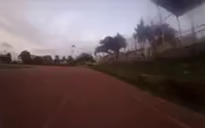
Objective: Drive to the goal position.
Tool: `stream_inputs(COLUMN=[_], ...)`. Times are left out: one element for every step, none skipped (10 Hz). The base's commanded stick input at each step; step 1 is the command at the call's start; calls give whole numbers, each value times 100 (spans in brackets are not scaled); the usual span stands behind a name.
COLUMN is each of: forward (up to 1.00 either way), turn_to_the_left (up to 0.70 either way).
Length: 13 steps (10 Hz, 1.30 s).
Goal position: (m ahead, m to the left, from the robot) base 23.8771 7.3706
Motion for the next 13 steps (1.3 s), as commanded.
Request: stream_inputs(forward=[70,70,70,70,70,70,70,70,70,70,70,70,70], turn_to_the_left=[35,12,0,0,0,0,0,0,0,0,0,0,0])
